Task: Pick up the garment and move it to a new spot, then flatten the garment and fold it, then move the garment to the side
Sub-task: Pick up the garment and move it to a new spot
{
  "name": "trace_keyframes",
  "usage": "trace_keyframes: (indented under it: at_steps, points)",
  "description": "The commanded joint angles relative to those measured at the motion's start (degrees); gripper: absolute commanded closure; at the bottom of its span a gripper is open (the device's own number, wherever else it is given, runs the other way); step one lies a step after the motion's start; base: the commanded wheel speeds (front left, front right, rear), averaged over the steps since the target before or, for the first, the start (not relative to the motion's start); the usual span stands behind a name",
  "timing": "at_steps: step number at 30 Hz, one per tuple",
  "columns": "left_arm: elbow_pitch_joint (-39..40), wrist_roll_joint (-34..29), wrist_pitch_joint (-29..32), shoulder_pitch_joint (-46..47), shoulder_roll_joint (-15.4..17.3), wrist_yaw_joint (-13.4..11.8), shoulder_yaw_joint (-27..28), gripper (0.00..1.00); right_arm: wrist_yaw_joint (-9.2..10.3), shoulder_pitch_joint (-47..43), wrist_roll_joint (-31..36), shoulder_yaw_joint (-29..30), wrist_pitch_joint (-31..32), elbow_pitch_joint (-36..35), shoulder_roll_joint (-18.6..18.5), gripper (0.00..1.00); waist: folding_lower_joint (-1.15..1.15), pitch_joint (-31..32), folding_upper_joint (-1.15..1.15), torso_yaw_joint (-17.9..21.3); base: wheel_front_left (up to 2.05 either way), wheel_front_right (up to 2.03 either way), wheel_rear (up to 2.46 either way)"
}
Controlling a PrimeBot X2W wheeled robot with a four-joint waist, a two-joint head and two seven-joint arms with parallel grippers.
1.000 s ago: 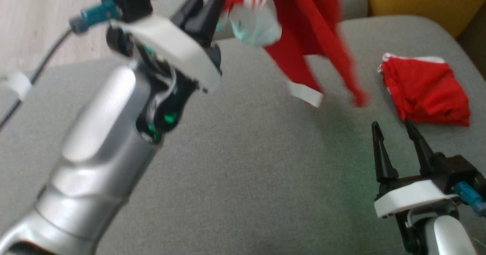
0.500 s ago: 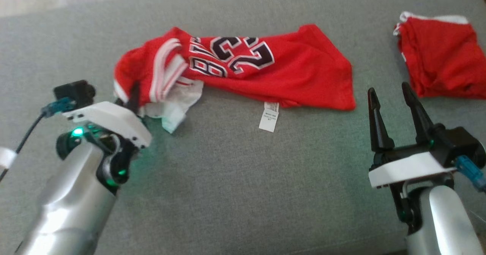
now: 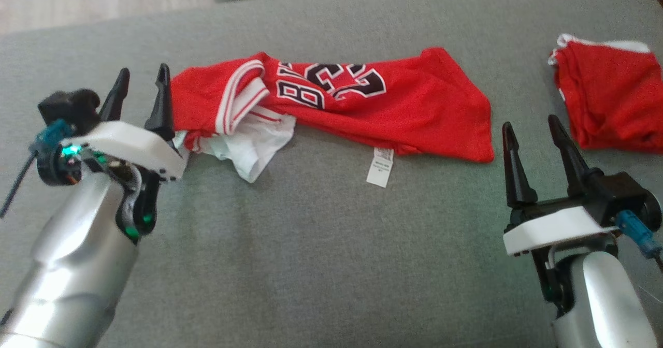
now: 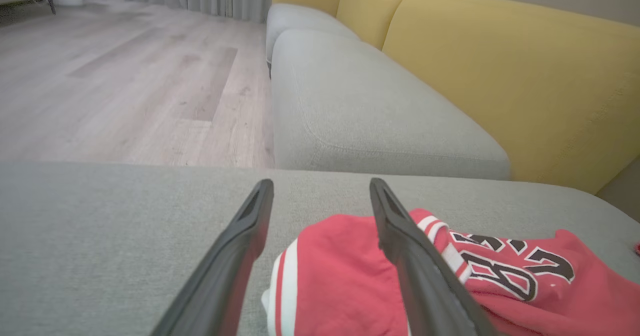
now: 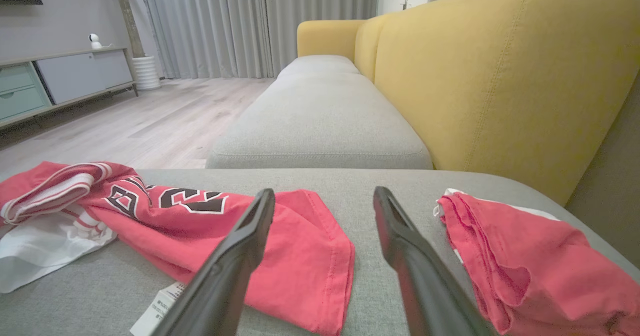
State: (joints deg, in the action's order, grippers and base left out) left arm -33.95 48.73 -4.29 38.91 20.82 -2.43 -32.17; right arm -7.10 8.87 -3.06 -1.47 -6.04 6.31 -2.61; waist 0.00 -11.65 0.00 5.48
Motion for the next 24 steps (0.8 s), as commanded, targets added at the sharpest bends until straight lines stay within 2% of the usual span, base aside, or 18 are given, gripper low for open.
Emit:
trace_keyframes:
  at_steps: [1,7,11,20,24]
  points:
    - [2.2,-1.4,-1.9,0.7,2.8,-0.1,1.2,0.00,-0.39,0.7,0.5,-0.8,-0.1,-1.6,-0.3,0.00,0.00,2.7,0.00,-1.7,0.00,0.00,0.00]
    - [5.9,-3.4,-6.1,-5.4,2.4,-1.5,-0.5,0.00,-0.39,-1.5,1.0,0.3,0.4,-1.2,-0.3,0.00,0.00,7.3,0.00,-4.2,0.00,0.00,0.00]
    - [10.1,-4.1,-8.2,-13.1,1.8,-4.2,-1.5,0.00,-0.39,-4.4,0.7,0.6,0.8,-1.5,-0.3,0.00,0.00,11.0,0.00,-6.0,0.00,0.00,0.00]
    - [22.0,-5.6,-10.4,-29.9,1.6,-12.5,0.3,0.00,-0.39,-11.1,-1.3,1.5,0.4,-2.1,-0.3,0.00,0.00,14.5,0.00,-7.4,0.00,0.00,0.00]
    - [26.7,-7.1,-10.6,-36.0,2.2,-14.1,0.3,0.00,-0.39,-13.5,-2.4,1.2,-0.1,-1.6,-0.3,0.00,0.00,15.2,0.00,-7.6,0.00,0.00,0.00]
